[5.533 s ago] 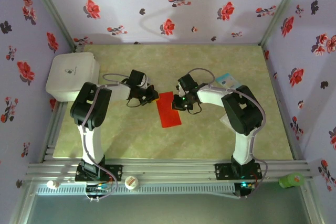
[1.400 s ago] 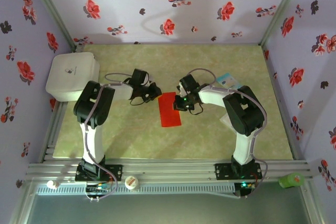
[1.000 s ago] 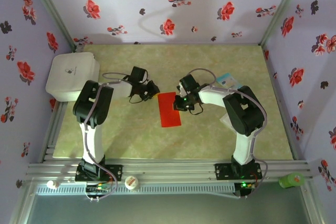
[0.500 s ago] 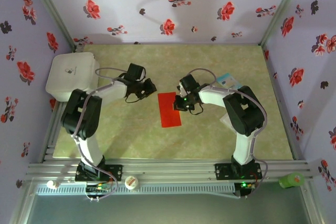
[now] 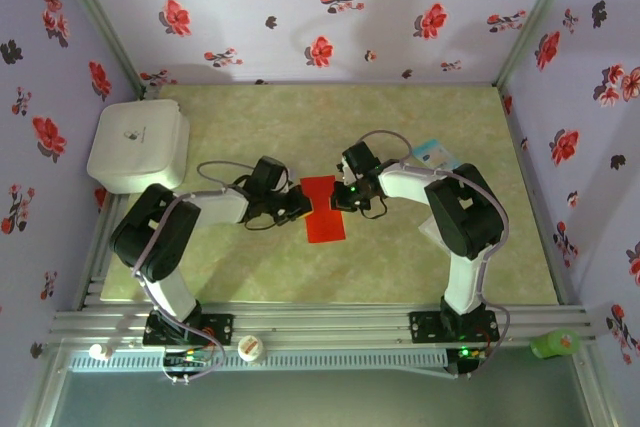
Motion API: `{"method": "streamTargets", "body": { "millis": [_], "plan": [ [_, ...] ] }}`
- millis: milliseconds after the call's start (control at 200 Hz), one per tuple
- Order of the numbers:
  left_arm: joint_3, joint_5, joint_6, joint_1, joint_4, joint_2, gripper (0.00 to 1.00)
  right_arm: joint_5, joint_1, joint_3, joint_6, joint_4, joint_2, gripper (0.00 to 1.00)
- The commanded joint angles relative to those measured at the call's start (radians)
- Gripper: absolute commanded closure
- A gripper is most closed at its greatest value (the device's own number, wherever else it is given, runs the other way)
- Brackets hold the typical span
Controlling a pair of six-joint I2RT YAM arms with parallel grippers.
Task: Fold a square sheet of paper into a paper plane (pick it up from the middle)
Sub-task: First fold the square sheet of paper in half at the center of the table.
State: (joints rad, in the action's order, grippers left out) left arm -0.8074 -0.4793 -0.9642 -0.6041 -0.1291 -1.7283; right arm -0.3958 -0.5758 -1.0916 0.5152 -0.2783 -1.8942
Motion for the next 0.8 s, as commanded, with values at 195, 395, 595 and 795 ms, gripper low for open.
{"method": "streamTargets", "body": {
  "millis": [195,395,595,795],
  "plan": [
    [0.066,0.054,0.054,-0.006,-0.023,-0.037,1.0,0.101,0.011,0.045,-0.018,-0.162,-0.052,1.0],
    [0.076,0.078,0.09,-0.008,0.027,-0.019,1.0,0.107,0.011,0.049,-0.016,-0.162,-0.05,1.0],
    [0.065,0.082,0.08,-0.017,0.046,0.06,1.0,0.109,0.011,0.047,-0.015,-0.165,-0.046,1.0],
    [0.019,0.068,0.063,-0.074,0.066,0.084,1.0,0.109,0.012,0.045,-0.014,-0.165,-0.045,1.0]
  ]
}}
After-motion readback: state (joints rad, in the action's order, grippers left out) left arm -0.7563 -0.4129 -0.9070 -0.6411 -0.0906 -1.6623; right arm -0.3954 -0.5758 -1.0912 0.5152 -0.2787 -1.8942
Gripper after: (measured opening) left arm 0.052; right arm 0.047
